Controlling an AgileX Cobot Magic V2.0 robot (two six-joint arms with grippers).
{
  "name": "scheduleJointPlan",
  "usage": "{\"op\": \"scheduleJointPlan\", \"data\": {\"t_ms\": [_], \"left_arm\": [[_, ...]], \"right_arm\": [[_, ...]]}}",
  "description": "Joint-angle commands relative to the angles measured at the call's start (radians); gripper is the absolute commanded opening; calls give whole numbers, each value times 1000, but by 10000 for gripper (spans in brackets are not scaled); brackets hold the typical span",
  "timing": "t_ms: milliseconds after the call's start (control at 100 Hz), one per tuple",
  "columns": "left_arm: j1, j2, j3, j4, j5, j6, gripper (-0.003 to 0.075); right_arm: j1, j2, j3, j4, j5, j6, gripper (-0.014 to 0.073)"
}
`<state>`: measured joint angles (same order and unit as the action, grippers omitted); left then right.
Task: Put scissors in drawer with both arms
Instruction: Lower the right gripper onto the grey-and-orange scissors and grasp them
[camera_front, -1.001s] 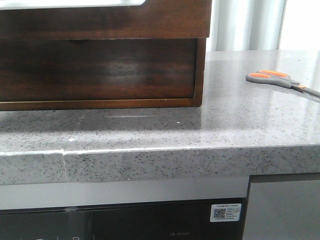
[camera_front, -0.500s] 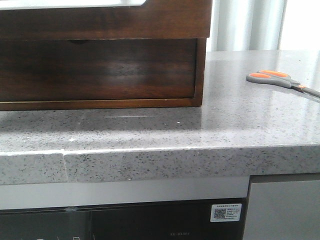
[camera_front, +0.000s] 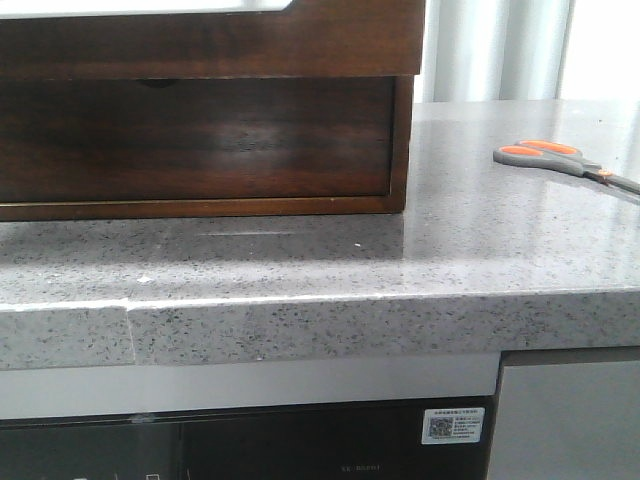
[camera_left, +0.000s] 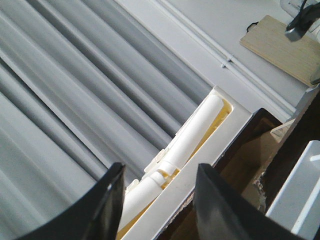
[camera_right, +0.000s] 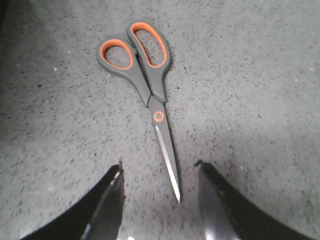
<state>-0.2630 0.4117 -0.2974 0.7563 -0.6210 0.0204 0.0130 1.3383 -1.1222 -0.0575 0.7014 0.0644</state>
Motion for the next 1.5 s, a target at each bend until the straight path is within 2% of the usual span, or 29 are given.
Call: {"op": "scheduleJointPlan", "data": {"t_ms": [0,210,370,490,730,1491], "left_arm": [[-1,4,-26,-50,-26,-20,304],[-1,4,-26,-50,-8,-20,304],[-1,4,-26,-50,-4,-26,304],[-1,4,-26,-50,-4,-26,304],[-1,4,-26,-50,-4,-26,304],[-1,4,-26,-50,-4,-26,304]], "right_arm": [[0,79,-139,-7,59,-32,302],[0,318,-400,-7,276,-73,302],[0,436,-531,0,342,-87,302],[0,493,-597,57,381,-147,302],[6,546,-616,72,383,-185,302],[6,634,-616,45,387,-185,302]]}}
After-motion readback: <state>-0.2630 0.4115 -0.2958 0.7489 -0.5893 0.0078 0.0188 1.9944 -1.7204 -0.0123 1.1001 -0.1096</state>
